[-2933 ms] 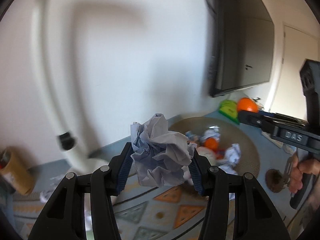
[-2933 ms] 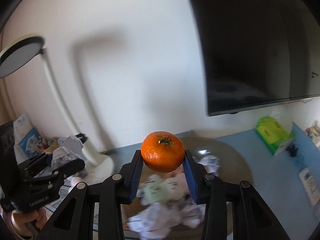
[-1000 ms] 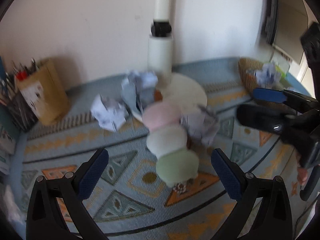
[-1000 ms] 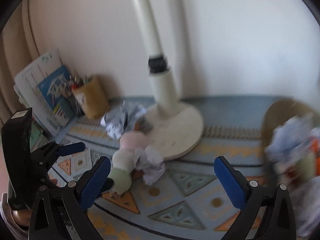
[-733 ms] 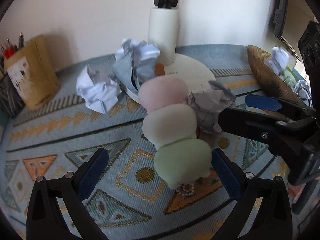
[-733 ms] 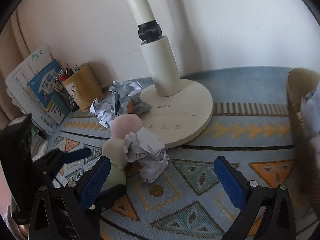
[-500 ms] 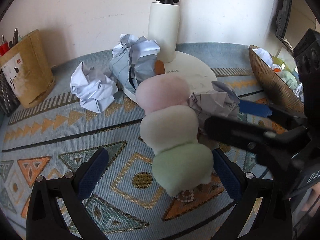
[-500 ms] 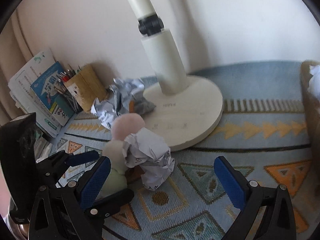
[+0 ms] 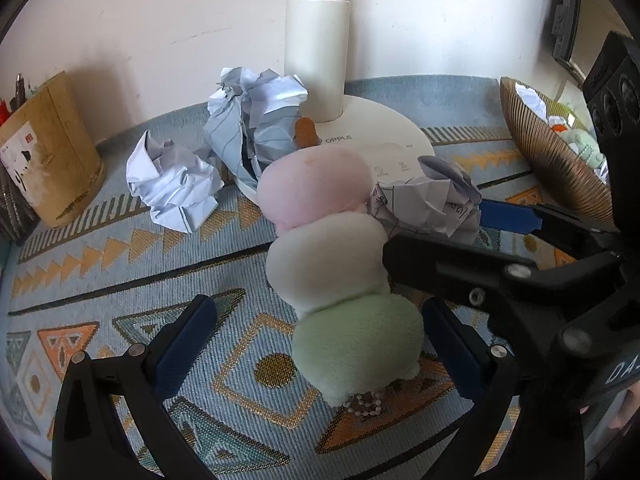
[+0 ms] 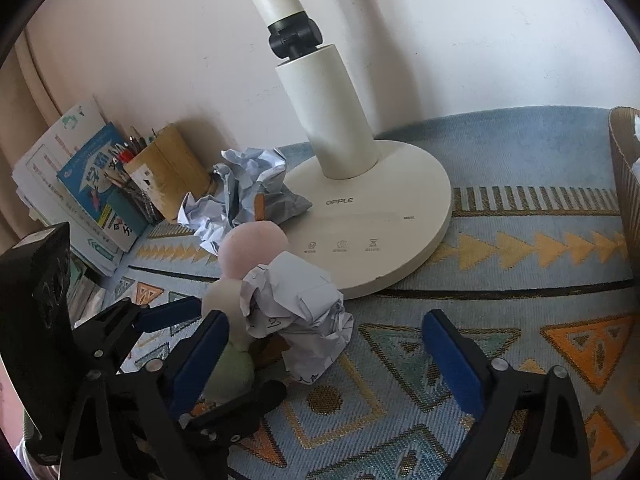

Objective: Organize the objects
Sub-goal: 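Grasp the pastel plush with the left tool while the right tool grasps a paper ball, then carry the plush and paper ball over the woven bowl and release both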

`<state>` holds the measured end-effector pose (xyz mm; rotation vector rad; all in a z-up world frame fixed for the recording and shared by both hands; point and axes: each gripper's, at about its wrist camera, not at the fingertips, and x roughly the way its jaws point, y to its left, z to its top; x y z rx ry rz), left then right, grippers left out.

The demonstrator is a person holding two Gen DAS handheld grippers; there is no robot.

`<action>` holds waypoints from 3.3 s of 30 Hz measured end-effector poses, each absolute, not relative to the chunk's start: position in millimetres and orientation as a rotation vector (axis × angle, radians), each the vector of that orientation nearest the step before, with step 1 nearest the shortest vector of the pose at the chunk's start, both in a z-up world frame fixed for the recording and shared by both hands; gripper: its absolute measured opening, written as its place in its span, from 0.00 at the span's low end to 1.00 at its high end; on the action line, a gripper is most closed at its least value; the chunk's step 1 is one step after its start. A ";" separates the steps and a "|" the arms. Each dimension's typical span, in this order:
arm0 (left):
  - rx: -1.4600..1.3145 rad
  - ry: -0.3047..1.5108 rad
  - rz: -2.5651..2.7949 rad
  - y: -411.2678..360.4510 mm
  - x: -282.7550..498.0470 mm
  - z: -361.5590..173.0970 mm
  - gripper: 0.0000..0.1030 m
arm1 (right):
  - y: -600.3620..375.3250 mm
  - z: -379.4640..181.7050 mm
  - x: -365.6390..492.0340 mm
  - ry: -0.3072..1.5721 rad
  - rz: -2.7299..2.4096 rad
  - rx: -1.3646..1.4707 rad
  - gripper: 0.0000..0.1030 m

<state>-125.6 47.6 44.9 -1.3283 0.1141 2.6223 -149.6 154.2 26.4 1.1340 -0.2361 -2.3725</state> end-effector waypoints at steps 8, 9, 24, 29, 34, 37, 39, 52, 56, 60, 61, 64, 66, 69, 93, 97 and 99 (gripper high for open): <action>-1.330 0.128 2.623 45.1 -126.0 45.1 0.99 | 162.5 25.0 -151.0 -0.306 -2.370 1.123 0.80; -1.308 0.119 2.623 44.0 -124.0 47.3 0.74 | 164.4 25.0 -150.6 -0.313 -2.382 1.123 0.69; -1.016 0.070 2.754 29.0 -88.7 72.2 0.41 | 178.9 36.7 -135.5 -0.381 -2.417 0.993 0.35; -0.980 0.098 2.768 34.6 -89.7 75.4 0.42 | 188.2 33.8 -137.3 -0.453 -2.423 1.005 0.36; -0.966 0.120 2.767 38.3 -89.4 75.4 0.42 | 186.4 35.4 -136.7 -0.447 -2.429 1.005 0.36; -0.957 0.114 2.770 37.2 -88.0 75.6 0.42 | 182.8 36.7 -135.5 -0.421 -2.436 1.001 0.36; -0.948 0.109 2.771 35.6 -87.8 75.7 0.42 | 180.7 37.1 -135.5 -0.404 -2.441 1.000 0.36; -0.862 0.061 2.860 23.3 -78.4 82.8 0.42 | 186.4 49.4 -119.9 -0.379 -2.557 0.877 0.36; -0.934 0.079 2.909 22.4 -77.0 81.7 0.42 | 191.2 50.0 -113.9 -0.416 -2.523 0.920 0.36; -0.901 0.075 2.910 25.5 -64.5 96.7 0.42 | 202.3 75.2 -98.5 -0.445 -2.498 0.867 0.36; -0.891 0.088 2.909 28.7 -62.4 102.9 0.42 | 205.9 84.4 -95.9 -0.454 -2.497 0.844 0.36; -0.841 0.116 2.886 43.3 -59.9 124.7 0.42 | 220.1 115.8 -89.2 -0.470 -2.509 0.769 0.36; -0.819 0.116 2.858 57.2 -63.9 138.2 0.42 | 235.9 139.2 -85.6 -0.462 -2.530 0.722 0.36; -0.797 0.113 2.811 84.6 -76.9 158.1 0.42 | 259.7 162.7 -82.8 -0.440 -2.578 0.684 0.36; -1.032 0.326 2.570 277.9 -179.4 154.3 1.00 | 447.9 114.9 -106.0 -0.538 -2.883 1.148 1.00; -1.105 0.189 2.549 242.7 -189.3 151.9 0.99 | 445.1 108.0 -103.6 -0.580 -2.873 1.140 1.00; -1.087 0.203 2.568 231.5 -185.3 155.4 0.99 | 441.3 108.7 -105.4 -0.577 -2.876 1.136 1.00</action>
